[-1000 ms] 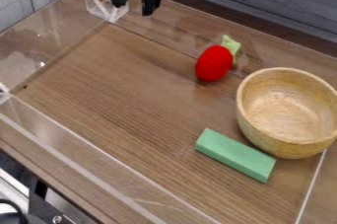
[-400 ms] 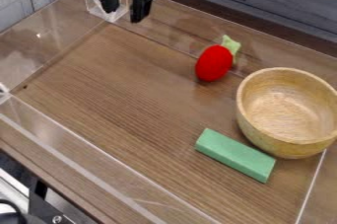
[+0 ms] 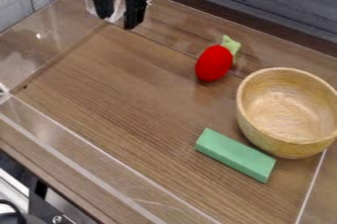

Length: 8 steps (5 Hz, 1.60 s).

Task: Move the red object to the right side of the table

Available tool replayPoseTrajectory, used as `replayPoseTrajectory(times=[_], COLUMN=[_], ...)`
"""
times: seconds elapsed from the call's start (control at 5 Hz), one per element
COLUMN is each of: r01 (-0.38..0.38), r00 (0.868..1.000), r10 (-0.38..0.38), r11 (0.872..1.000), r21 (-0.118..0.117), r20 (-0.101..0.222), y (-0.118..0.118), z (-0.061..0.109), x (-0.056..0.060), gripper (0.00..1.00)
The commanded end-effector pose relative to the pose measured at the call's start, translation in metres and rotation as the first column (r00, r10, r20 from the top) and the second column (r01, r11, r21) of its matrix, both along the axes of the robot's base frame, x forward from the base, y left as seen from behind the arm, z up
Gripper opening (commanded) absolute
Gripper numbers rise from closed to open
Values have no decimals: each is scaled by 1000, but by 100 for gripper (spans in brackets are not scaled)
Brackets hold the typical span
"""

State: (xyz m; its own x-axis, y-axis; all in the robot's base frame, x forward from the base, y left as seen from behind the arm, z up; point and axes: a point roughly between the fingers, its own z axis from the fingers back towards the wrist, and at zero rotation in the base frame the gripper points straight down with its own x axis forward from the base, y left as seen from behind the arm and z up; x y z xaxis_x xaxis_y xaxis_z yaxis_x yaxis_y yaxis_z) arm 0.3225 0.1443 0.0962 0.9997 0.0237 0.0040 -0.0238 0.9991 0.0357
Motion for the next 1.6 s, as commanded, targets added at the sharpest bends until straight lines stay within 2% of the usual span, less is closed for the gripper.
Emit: replayPoseTrajectory(times=[0.0,0.4,0.6,0.8,1.0,1.2,1.4], r01=[-60,-131,-141,-68,46,66,64], r00=[996,989,989,998,999,998,998], r10=[57,126,139,67,-46,-66,-64], r11=[997,990,989,996,998,997,997], r21=[40,57,53,51,50,47,36], r20=[63,79,47,17,3,-3,-12], y=[-1,-12,-16,-31,-64,-93,-106], z=[26,34,26,24,25,12,0], x=[2,2,7,11,26,40,43], gripper=[100,100,100,100,100,100,100])
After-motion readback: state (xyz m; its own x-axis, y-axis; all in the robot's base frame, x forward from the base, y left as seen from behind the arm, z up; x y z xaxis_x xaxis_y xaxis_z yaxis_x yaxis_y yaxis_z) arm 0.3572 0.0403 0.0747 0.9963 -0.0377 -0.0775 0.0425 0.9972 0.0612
